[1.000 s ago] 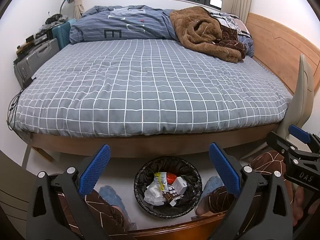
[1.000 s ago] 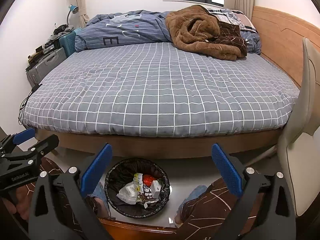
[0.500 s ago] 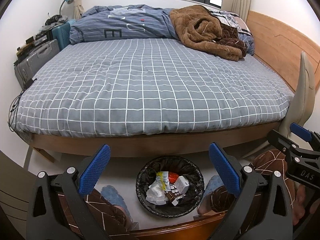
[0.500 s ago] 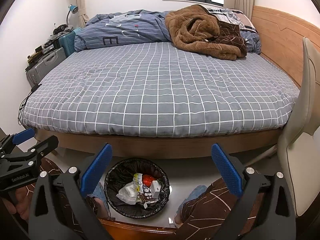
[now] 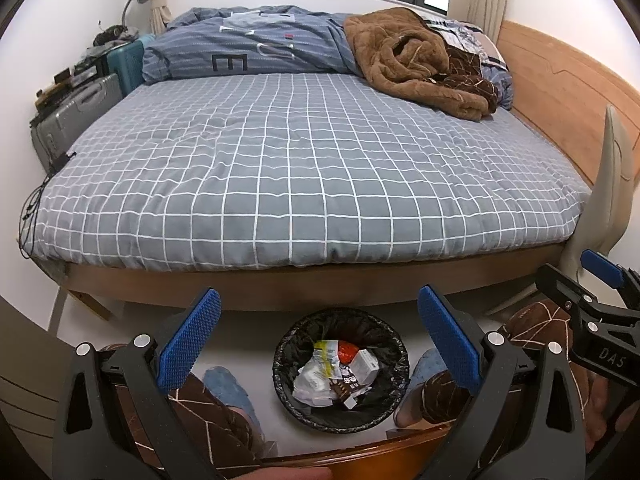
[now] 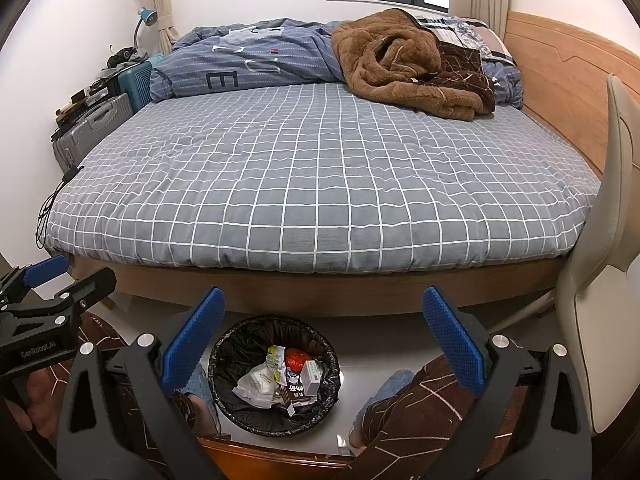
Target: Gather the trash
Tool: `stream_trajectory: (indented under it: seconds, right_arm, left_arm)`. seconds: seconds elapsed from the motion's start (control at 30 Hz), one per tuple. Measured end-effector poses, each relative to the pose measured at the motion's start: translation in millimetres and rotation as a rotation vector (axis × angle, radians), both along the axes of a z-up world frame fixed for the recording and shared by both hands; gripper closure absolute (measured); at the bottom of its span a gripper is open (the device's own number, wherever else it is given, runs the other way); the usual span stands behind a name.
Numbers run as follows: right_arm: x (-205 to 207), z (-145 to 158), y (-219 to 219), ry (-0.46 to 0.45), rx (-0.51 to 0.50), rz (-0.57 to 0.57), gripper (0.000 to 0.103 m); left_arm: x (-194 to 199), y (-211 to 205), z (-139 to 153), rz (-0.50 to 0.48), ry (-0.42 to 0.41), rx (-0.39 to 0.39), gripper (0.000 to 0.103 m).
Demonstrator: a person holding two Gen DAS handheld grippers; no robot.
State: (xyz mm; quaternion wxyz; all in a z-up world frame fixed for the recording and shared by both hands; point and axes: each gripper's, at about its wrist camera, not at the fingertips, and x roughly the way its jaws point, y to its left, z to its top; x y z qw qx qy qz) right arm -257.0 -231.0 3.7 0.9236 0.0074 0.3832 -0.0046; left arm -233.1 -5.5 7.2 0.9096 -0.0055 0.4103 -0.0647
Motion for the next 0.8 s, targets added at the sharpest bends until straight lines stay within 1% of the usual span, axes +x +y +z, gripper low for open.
stream_trajectory:
  seconds: [0.13,0.47,0.8]
  right_arm:
    - [-0.3,-0.9,0.6,0.002,0.001,0.002,0.008]
    - [0.0,-0.6,1.4,0.001,0.002,0.008,0.008]
    - [-0.1,-1.0,1.4,0.002,0.000,0.009,0.008]
  left_arm:
    - [0.7,-1.4,-0.5,0.007,-0.002,0.019,0.006]
    - [-0.4,-1.9,1.0,0.013,-0.009,0.031,0.006]
    - [0.6,0.1,-0.9,0.013,0.001,0.011,0.006]
